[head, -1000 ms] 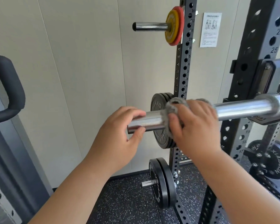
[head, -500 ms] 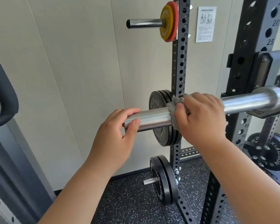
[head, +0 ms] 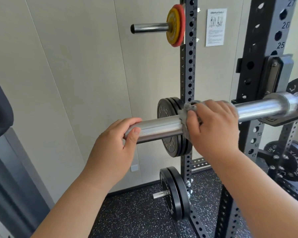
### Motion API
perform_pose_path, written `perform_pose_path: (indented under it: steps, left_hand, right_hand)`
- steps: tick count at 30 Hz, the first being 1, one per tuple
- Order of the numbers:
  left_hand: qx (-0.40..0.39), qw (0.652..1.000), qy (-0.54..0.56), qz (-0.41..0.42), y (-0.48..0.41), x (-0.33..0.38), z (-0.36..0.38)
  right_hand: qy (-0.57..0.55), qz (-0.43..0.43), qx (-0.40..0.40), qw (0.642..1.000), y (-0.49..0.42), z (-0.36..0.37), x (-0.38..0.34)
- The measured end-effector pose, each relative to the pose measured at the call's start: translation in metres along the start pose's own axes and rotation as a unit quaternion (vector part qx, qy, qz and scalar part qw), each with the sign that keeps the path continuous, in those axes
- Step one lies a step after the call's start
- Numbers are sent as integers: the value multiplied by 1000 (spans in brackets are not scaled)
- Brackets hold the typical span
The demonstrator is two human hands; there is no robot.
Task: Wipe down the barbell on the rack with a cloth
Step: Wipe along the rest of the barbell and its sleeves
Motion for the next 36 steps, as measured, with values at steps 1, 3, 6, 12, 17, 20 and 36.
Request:
perform_pose_path:
  steps: [1, 3, 6, 12, 17, 20, 36]
  left_hand:
    - [1, 1000, -18, 5, 0, 1, 1]
    - [5, 998, -60, 15, 1, 5, 1]
    - [18, 987, -155, 28, 3, 15, 0]
    - [14, 968, -238, 79, -2, 44, 7]
    - [73, 957, -272, 75, -3, 41, 43]
    - [119, 949, -283, 70, -3, 42, 48]
    - [145, 941, -306, -20, -4, 56, 47]
  right_hand:
    - [2, 17, 0, 1000, 3, 0, -5]
    - [-21, 5, -4, 1000, 13, 0, -28]
    - [-51, -83, 1, 995, 32, -4, -56]
    - [-11, -80, -26, 996, 4, 2, 8]
    - [-12, -1, -1, 1000, -1, 2, 10]
    - [-58, -113, 12, 992, 22, -3, -19]
    - [-91, -200, -16, 976, 11, -3, 0]
Point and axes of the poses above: each hand's wrist, its own y-axis away from the middle knuckle, its own z-axis out of the palm, x = y × z, the point moved 5 cm from there along -y, towards the middle knuckle, and after that the axes turned 9 degrees about y, right-handed, at the moved point
